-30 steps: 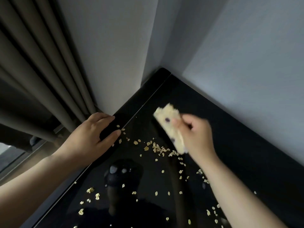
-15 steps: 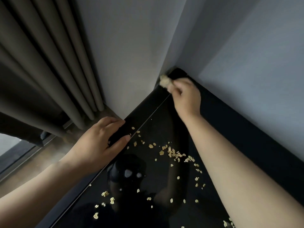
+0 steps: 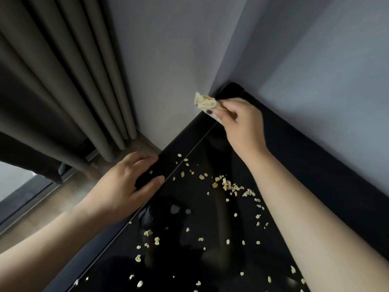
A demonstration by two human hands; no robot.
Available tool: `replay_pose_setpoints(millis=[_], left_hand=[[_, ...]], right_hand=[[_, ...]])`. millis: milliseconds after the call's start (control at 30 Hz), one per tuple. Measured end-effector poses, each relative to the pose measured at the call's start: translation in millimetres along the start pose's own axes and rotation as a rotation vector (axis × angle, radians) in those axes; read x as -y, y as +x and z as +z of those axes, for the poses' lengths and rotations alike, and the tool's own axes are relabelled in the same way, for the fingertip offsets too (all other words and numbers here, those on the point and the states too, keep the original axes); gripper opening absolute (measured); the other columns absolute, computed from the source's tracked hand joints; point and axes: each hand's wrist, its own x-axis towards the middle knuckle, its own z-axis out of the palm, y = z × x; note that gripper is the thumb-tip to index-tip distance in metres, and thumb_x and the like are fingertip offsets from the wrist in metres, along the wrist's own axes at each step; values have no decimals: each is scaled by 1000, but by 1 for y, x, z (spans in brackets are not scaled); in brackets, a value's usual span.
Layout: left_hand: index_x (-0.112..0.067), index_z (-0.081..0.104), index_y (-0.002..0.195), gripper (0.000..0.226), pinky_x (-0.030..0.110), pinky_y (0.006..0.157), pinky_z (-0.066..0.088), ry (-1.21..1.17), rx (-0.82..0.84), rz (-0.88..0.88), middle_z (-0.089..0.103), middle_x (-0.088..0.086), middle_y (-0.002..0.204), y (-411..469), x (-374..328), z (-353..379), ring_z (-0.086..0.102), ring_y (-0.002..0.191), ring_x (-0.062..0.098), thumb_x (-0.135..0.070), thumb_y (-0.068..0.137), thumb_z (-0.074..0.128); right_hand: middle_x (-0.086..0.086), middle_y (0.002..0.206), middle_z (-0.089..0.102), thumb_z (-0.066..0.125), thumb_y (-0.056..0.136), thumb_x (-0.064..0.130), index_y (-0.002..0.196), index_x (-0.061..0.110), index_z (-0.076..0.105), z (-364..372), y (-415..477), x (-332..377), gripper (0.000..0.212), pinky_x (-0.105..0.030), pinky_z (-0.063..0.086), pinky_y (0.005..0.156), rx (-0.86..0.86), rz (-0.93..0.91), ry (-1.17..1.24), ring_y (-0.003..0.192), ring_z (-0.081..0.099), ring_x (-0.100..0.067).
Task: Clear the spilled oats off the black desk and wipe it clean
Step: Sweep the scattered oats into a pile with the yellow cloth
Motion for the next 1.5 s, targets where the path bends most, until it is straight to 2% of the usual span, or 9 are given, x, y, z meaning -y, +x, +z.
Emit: replay_pose_setpoints(millis=[100, 267, 467, 600, 800, 1067, 1167, 1300, 1500], left_hand=[[-15, 57, 132, 79, 18, 96, 39, 7, 3, -8, 53, -5, 130, -9, 1, 0, 54, 116, 9, -69, 79, 35], [-16, 51, 137, 85, 0, 91, 25, 7, 31, -13, 50, -6, 135, -18, 7, -3, 47, 117, 3, -72, 75, 34], [-25, 42, 143, 88, 6, 92, 29, -9, 31, -66, 47, -11, 136, -45, 17, -3, 45, 118, 0, -77, 72, 32], [-26, 39, 145, 92, 11, 97, 29, 23, 9, -126, 43, -13, 142, -64, 18, -6, 43, 125, 1, -80, 71, 30], [-26, 36, 147, 98, 13, 100, 26, 67, -42, -218, 37, -13, 149, -74, 4, 5, 37, 133, 4, -83, 68, 28], [-27, 37, 147, 85, 13, 100, 25, 61, -88, -240, 38, -13, 149, -85, -2, 11, 37, 133, 4, -78, 79, 41], [-29, 38, 146, 93, 13, 100, 25, 28, -75, -232, 39, -15, 147, -84, 4, 11, 37, 132, 1, -82, 69, 32], [-30, 39, 145, 94, 6, 97, 22, -29, -71, -235, 41, -16, 146, -87, 10, 13, 32, 124, -11, -82, 67, 31], [-29, 38, 145, 96, 14, 95, 29, -68, -42, -254, 46, -13, 142, -87, 15, 10, 41, 126, 1, -83, 66, 31]], right_hand=[[3, 107, 67, 63, 91, 23, 109, 15, 71, 35, 2, -5, 22, -33, 53, 79, 100, -16, -90, 97, 58, -12], [6, 110, 65, 68, 86, 17, 109, 13, 71, 34, -58, 9, 23, -28, 52, 78, 128, -43, -9, 100, 55, -11], [14, 96, 68, 69, 85, 11, 102, 17, 75, -1, -131, 35, 19, -27, 53, 80, 421, 68, 188, 92, 63, -6], [10, 94, 70, 66, 89, 17, 105, 15, 73, -15, -94, 46, 17, -10, 46, 71, 258, 92, 232, 86, 63, -1], [1, 107, 68, 58, 95, 21, 113, 14, 69, 11, -17, 9, 23, -10, 40, 68, -49, 26, -77, 93, 61, -10], [4, 108, 65, 61, 92, 22, 112, 15, 70, 36, -50, 1, 23, -32, 52, 80, 66, -46, -13, 98, 58, -13], [8, 101, 67, 65, 88, 17, 107, 16, 72, 25, -104, 12, 20, -32, 53, 79, 190, -99, 57, 94, 60, -11], [12, 94, 70, 66, 88, 14, 104, 18, 74, -6, -139, 32, 17, -21, 52, 79, 407, 70, 269, 91, 65, -4], [10, 95, 71, 61, 93, 21, 108, 17, 72, -10, -89, 51, 19, -13, 50, 71, 135, 12, 191, 87, 64, 0]])
